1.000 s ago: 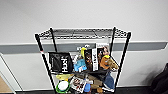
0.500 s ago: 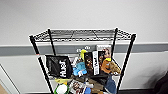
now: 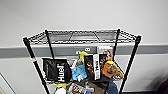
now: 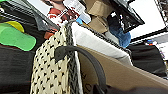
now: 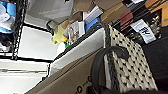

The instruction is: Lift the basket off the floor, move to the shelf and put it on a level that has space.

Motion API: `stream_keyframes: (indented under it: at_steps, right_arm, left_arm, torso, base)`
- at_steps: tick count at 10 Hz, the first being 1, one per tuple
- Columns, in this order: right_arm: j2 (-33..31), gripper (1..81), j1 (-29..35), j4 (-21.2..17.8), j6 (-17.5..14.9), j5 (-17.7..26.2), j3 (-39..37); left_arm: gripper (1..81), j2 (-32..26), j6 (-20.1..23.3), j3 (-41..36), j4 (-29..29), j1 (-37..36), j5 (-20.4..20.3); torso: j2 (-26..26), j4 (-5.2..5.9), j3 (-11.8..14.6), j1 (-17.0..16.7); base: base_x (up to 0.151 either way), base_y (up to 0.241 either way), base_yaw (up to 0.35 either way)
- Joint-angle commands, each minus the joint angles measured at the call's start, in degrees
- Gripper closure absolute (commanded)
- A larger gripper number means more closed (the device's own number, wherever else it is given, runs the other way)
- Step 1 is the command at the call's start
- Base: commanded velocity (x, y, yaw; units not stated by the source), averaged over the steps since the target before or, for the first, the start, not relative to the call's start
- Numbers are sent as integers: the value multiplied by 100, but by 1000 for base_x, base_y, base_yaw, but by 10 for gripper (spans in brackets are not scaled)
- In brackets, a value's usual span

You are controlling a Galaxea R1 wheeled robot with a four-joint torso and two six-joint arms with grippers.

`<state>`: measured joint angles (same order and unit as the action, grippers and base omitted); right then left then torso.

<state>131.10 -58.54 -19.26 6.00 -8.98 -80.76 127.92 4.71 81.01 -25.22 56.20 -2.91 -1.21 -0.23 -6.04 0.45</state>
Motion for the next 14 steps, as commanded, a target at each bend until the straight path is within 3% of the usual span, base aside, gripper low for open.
stream_keyframes:
  at_steps: [1, 8, 14]
  right_arm:
    - [-116, 811, 645, 37, 24, 178, 264]
    - [-186, 811, 628, 45, 15, 169, 369]
    - [-423, 811, 487, 194, 15, 125, 825]
  left_arm:
    - [811, -125, 30, -296, 79, -623, 239]
    - [811, -125, 30, -296, 79, -623, 247]
    - [811, -327, 39, -743, 88, -623, 247]
  torso:
    - [0, 0, 0, 0]
    - [-2, 0, 0, -2]
    - [0, 0, 0, -2]
  base:
    - [105, 0, 0]
    - [86, 0, 0]
    - [0, 0, 0]
